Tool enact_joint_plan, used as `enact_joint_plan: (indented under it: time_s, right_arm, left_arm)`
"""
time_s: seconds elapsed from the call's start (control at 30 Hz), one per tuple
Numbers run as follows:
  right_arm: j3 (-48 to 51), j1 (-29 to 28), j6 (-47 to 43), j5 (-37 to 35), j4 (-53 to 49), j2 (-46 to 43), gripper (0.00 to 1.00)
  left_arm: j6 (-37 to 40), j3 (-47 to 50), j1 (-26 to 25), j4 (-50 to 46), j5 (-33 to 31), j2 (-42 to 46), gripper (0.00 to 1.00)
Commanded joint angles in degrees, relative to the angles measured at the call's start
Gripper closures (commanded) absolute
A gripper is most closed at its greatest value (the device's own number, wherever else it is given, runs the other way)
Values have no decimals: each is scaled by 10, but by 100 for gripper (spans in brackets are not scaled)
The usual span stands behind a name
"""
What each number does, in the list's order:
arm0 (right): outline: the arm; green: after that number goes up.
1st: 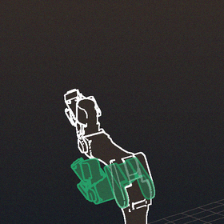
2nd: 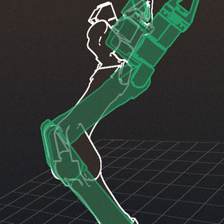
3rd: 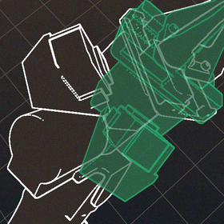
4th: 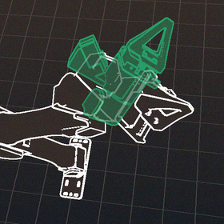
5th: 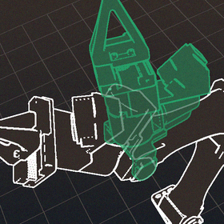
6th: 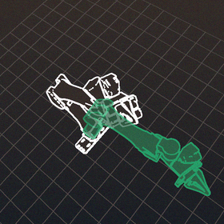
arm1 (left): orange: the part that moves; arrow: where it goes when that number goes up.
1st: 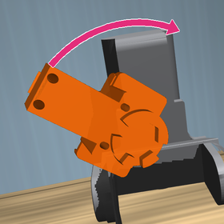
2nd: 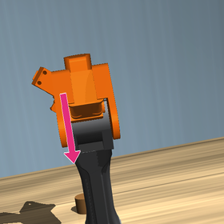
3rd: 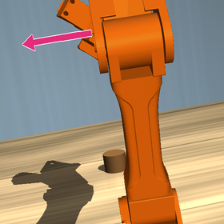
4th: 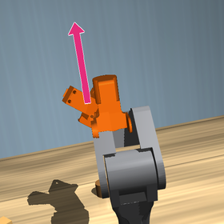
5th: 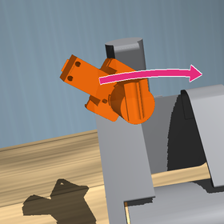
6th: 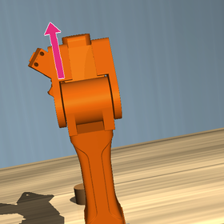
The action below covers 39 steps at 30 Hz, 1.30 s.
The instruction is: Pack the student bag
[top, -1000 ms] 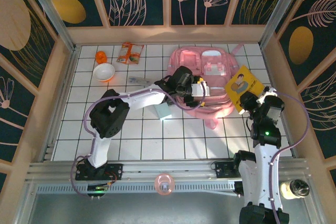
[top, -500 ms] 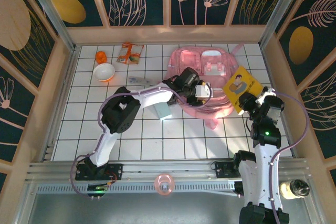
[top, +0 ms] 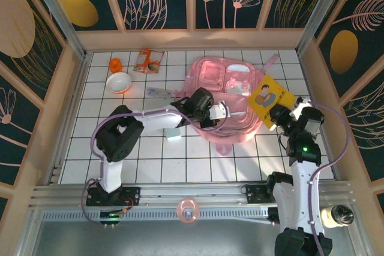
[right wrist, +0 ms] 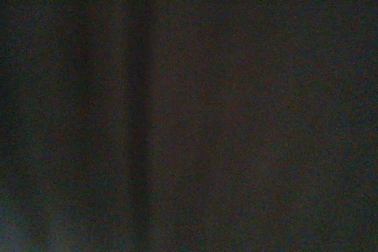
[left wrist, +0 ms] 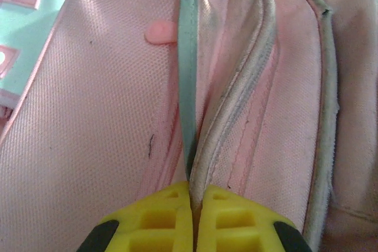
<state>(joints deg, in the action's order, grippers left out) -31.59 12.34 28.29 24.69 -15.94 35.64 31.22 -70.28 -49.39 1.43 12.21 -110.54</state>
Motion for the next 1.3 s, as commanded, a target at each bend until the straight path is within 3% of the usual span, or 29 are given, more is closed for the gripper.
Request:
enact_joint_plan:
  time_s: [0.0, 0.2, 0.37, 0.53, 0.7, 0.9, 1.07, 1.27]
  right_arm:
    - [-12, 0, 13, 77, 106, 5, 100]
    - [-30, -1, 26, 75, 110, 5, 100]
    - [-73, 0, 68, 37, 88, -40, 100]
    - [-143, 0, 104, -66, -65, -85, 100]
    - [-175, 0, 144, -119, -192, -131, 100]
    - [-138, 0, 174, -24, -243, -141, 100]
    - [-39, -1, 272, 118, -105, -164, 100]
    - [30, -23, 349, 125, -6, -168, 100]
  left_arm:
    - [-104, 47, 4, 20, -30, 51, 100]
    - [-247, 105, 4, 74, -35, 118, 100]
    - [-310, 71, 4, 77, -71, 146, 100]
    - [-344, -2, 6, 56, -99, 146, 100]
    - [-395, -45, 21, 67, -118, 140, 100]
    - [-432, -97, 40, 71, -96, 127, 100]
    - [-450, -125, 48, 62, -89, 106, 100]
    - [-469, -137, 57, 72, -79, 92, 100]
